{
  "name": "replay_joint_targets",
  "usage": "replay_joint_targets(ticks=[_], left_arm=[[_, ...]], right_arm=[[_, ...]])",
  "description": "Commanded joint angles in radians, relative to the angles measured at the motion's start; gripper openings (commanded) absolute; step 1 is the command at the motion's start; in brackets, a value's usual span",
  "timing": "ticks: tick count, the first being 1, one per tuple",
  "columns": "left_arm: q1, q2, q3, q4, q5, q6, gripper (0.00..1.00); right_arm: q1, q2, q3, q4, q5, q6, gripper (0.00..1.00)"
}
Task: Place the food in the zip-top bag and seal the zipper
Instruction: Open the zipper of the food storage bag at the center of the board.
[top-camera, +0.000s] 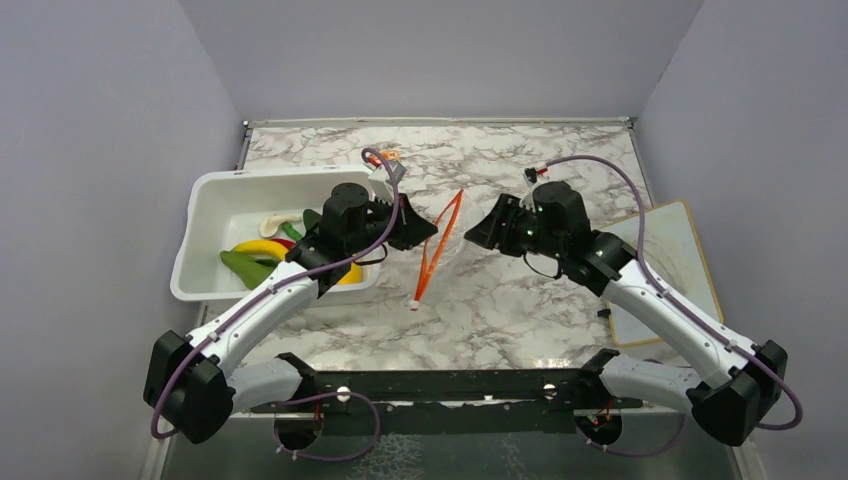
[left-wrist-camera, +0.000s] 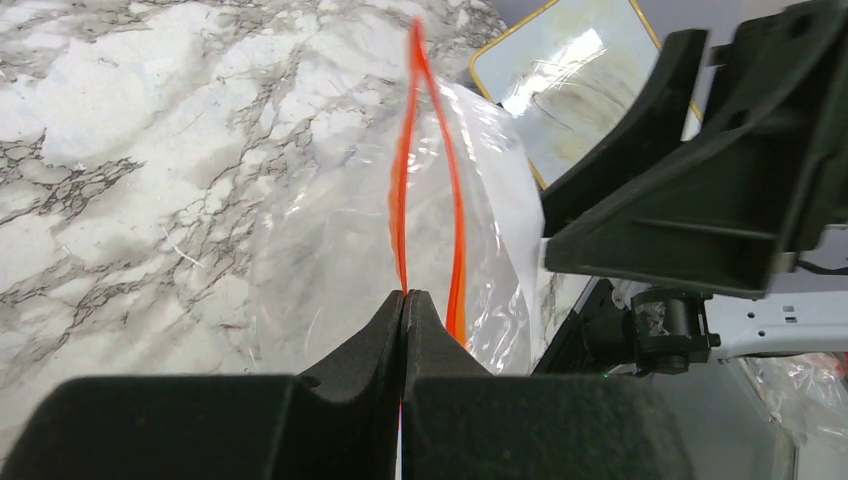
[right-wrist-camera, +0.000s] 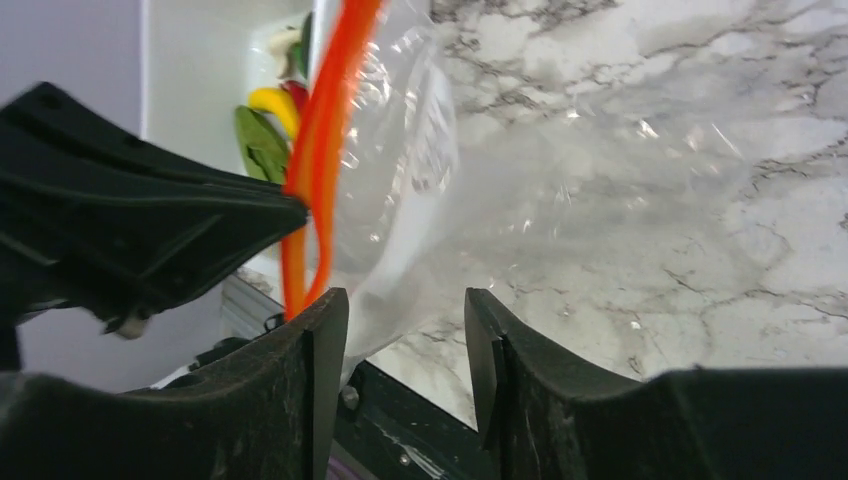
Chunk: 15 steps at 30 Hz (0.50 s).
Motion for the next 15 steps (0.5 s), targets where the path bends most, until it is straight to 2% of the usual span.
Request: replay_joint_targets(ticks=[1, 5, 15], left_arm=[[-0.003, 0.009, 0.027, 0.015, -0.021, -0.006, 0.0], [-0.003, 0.014, 0.016, 0.02, -0.031, -0.013, 0.0], [-0.003, 0.04, -0.001, 0.07, 0.007, -0.07, 0.0]], right_arm=[[0.009, -0.052, 0.044, 0.012, -0.039, 0.061, 0.45], [0.009, -0.064, 0.037, 0.095, -0.076, 0.077, 0.44], [0.022, 0.087, 0.056, 0.206, -0.187, 0.12, 0.4]])
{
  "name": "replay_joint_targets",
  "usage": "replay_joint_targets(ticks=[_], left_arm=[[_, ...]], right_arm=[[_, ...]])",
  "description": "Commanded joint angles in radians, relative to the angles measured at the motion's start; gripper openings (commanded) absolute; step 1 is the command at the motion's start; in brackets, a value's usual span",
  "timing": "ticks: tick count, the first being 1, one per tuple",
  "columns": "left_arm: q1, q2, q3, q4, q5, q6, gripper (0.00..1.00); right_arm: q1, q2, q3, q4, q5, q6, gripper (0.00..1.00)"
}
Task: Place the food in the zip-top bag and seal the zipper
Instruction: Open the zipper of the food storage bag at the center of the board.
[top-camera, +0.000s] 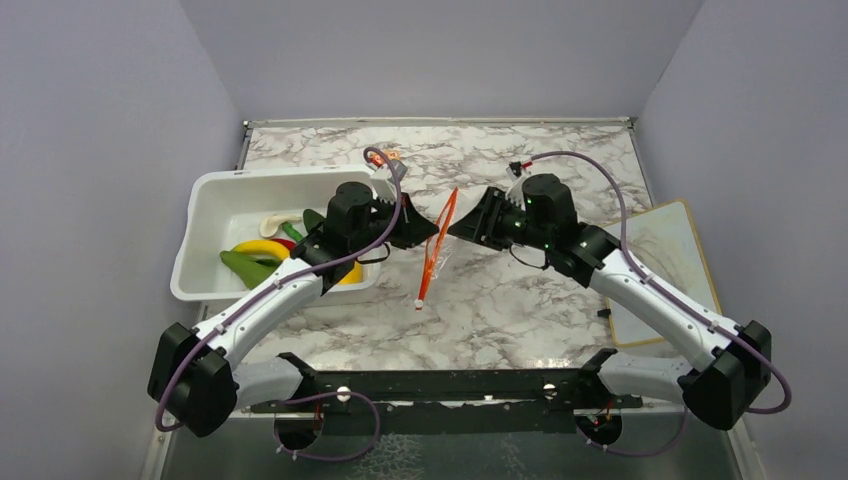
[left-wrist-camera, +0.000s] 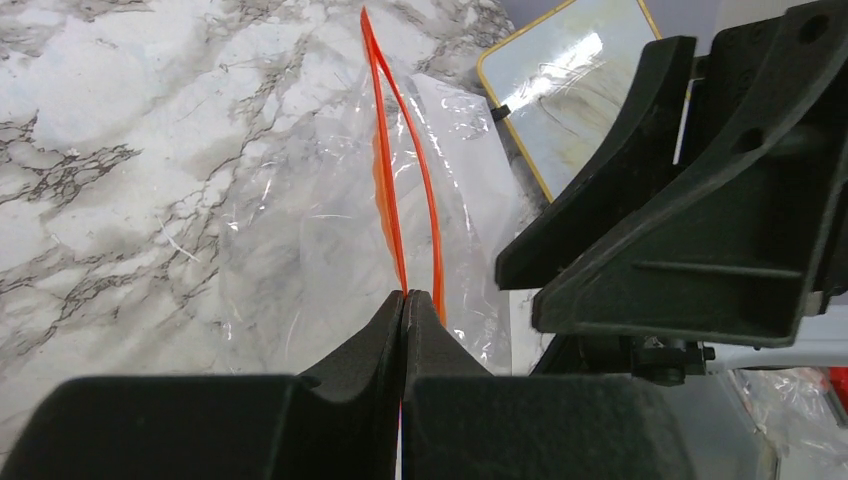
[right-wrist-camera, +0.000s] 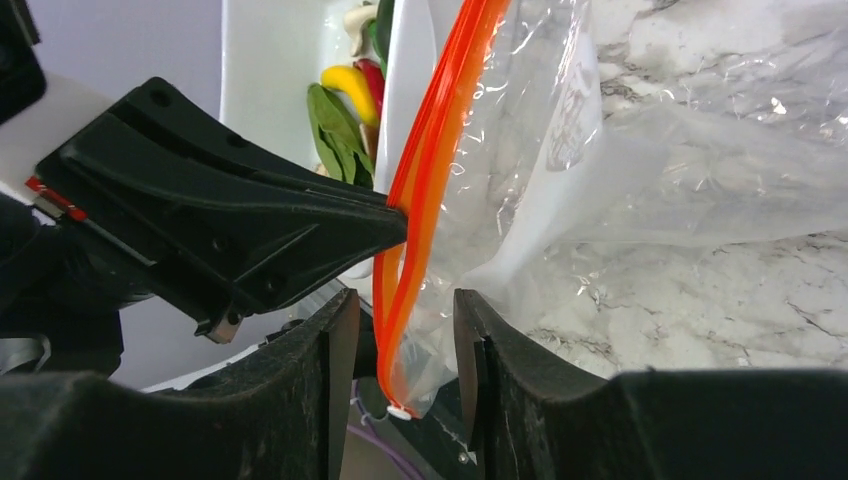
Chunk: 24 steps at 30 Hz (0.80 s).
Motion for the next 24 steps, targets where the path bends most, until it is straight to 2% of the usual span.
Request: replay_joint_targets(ticks=[1, 9, 15, 24], left_arm=[[-0.003, 0.006, -0.008, 0.076, 0.027, -0.043, 0.0], [-0.003, -0.002, -0.058, 0.209, 0.126, -0.156, 0.0], [-0.003, -0.015, -0.077, 0.215, 0.124, -0.174, 0.0], [-0.003, -0.02, -0.083, 0.219, 0.106, -0.174, 0.0]], right_arm=[[0.016, 0.056, 0.038, 0.066, -0.049, 0.024, 0.4], [0.016, 0.125, 0.032, 0.049, 0.02, -0.006, 0.4], [0.016, 0.105, -0.011, 0.04, 0.141, -0.019, 0.38], [0.016, 0.152, 0.001, -0.004, 0.176, -0.032, 0.35]])
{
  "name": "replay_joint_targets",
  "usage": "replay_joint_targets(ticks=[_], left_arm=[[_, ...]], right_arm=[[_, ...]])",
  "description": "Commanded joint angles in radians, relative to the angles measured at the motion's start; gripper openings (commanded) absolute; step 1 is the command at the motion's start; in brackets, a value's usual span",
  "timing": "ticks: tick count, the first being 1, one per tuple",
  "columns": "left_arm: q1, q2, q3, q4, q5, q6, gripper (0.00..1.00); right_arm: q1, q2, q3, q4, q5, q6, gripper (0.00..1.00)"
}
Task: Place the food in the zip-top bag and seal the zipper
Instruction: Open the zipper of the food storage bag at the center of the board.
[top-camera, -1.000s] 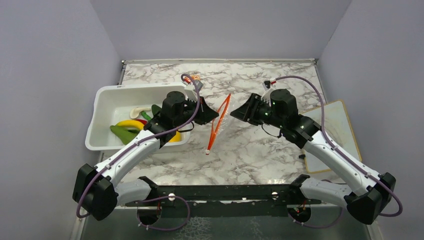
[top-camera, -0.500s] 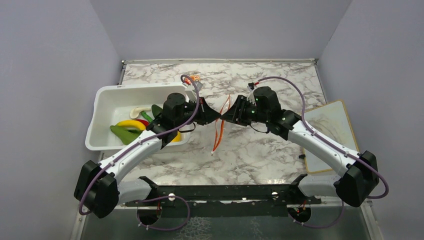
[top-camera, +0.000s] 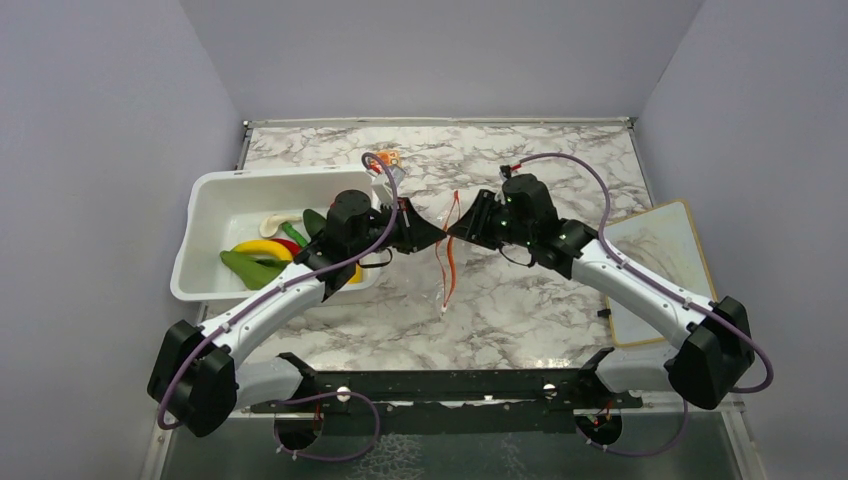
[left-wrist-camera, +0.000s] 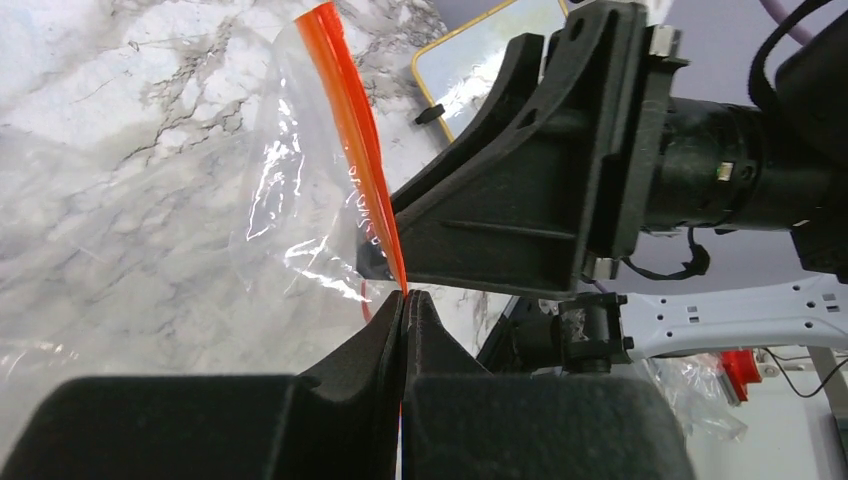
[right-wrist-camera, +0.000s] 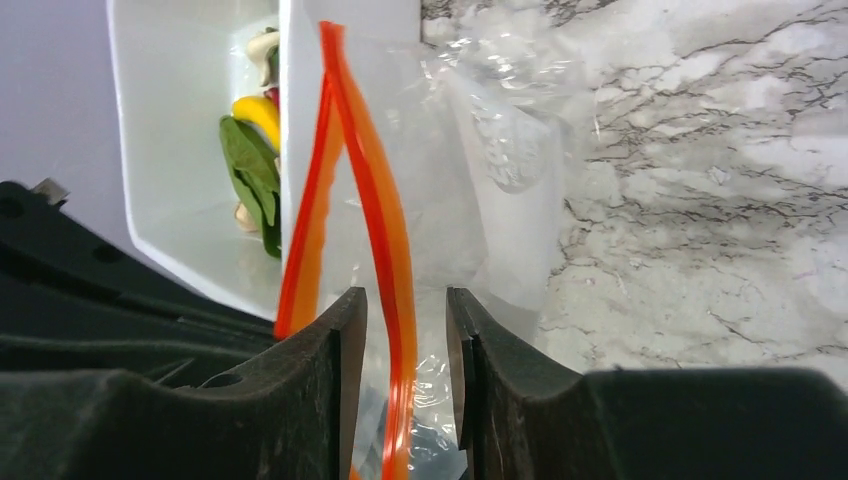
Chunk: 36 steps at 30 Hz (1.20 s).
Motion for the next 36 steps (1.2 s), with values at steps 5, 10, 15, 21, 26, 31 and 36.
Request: replay_joint_targets(ticks=[5, 10, 15, 21, 26, 31, 36], left_arm=[[-0.003, -0.03, 0.0, 0.033, 0.004, 0.011, 0.0], [-0.003, -0.04, 0.021, -0.059, -0.062, 0.08, 0.0], [-0.003, -0.041, 0.02, -0.073, -0.089, 0.104, 0.0], [-0.003, -0.013, 0.021, -0.062, -0.09, 0.106, 0.0], [-0.003, -0.004, 0.01, -0.041, -0.069, 0.093, 0.0], [-0.003, -0.01, 0.009, -0.017, -0.041, 0.054, 0.0], [-0.003, -0.026, 0.001, 0.023, -0.016, 0.007, 0.0]], right_arm=[[0.003, 0.042, 0.013, -0.066, 0.116, -0.05, 0.28], [0.003, 0.034, 0.02, -0.166, 0.271, -0.111, 0.26], [0.003, 0.002, 0.012, -0.202, 0.295, -0.146, 0.22], [0.002, -0.035, 0.015, -0.162, 0.225, -0.165, 0.05], [0.003, -0.089, -0.002, -0.08, 0.168, -0.178, 0.02], [0.008, -0.087, 0.015, -0.065, 0.002, -0.205, 0.27], [0.03, -0.081, 0.016, -0.114, 0.003, -0.2, 0.49]])
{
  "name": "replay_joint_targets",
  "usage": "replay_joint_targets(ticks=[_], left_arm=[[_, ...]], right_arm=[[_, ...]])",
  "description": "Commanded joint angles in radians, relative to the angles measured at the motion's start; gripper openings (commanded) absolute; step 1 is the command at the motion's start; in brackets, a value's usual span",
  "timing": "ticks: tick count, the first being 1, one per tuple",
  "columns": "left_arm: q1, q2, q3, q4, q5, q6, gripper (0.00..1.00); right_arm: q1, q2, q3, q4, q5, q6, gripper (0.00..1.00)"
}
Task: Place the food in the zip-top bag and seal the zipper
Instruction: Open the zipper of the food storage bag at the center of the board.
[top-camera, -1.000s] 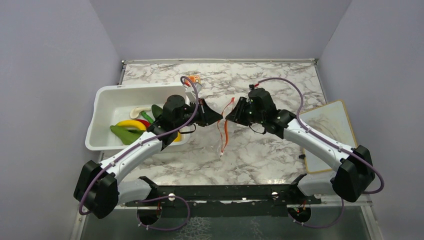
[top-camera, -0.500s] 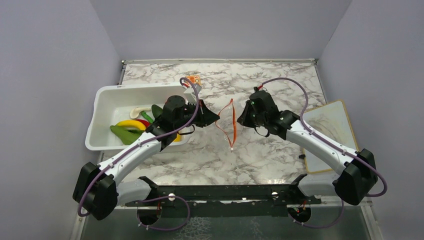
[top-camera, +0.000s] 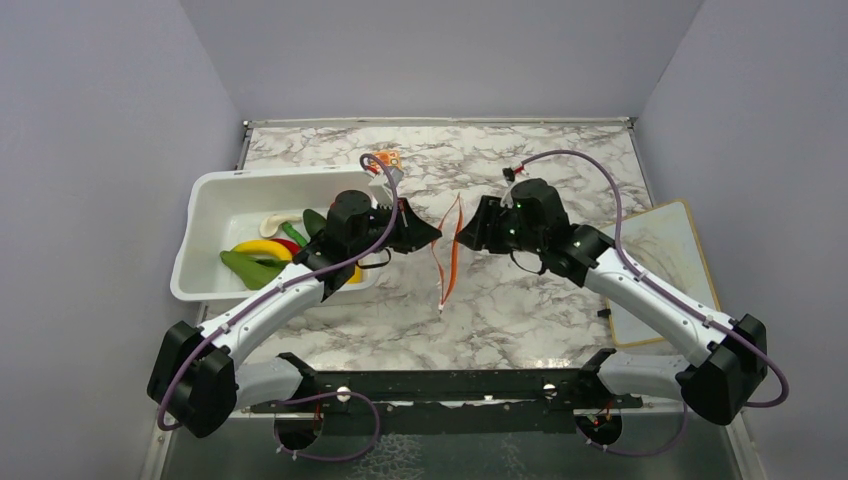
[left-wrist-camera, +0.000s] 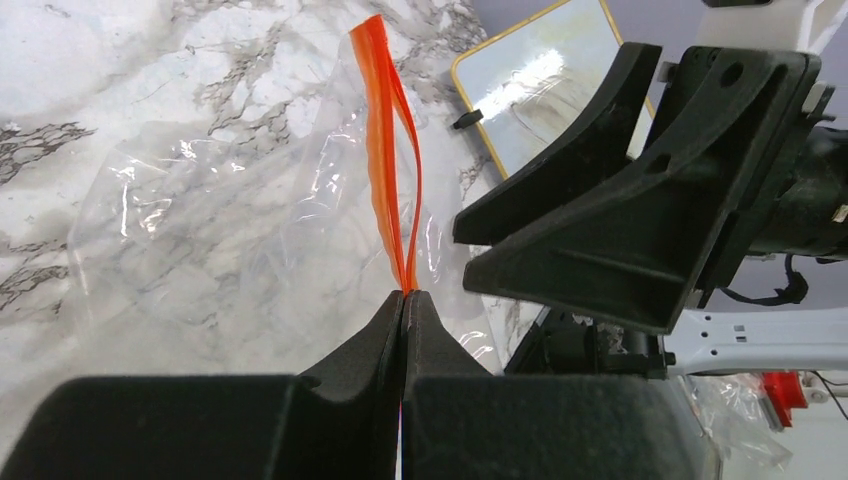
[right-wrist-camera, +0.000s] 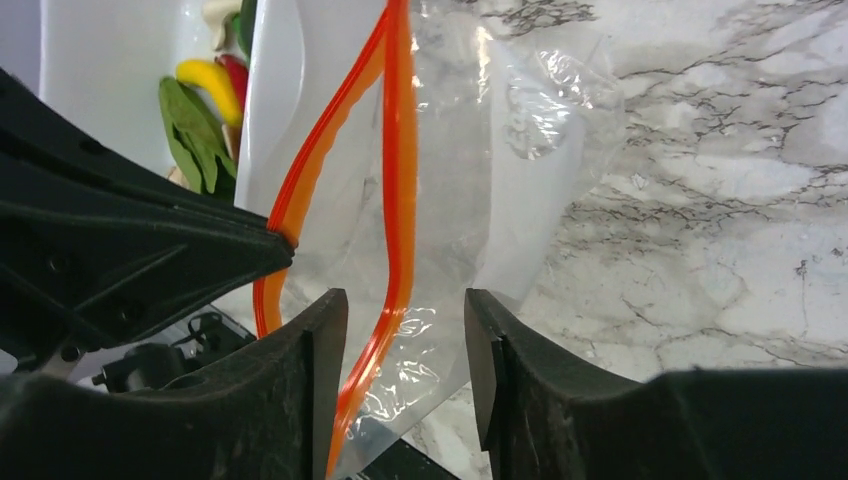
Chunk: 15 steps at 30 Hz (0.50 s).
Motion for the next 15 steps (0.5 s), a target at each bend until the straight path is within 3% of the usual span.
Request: replay_joint_targets(ticks=[1, 6, 15], left_arm=[[-0.003, -0.025, -0.003, 0.082, 0.047, -0.062, 0.0], [-0.003, -0.043, -0.017, 0.137, 0.078, -0.145, 0.0], [-0.003, -0.084, -0.06, 0.225, 0.068, -0.239, 0.0]], right_arm=[[0.017, 0.001, 0.01, -0.012, -0.063, -0.013, 0.51], [0.025, -0.002, -0.038, 0.025, -0.096, 0.02, 0.59], [0.042, 0.106, 0.017, 0.057, 0.106, 0.065, 0.63]])
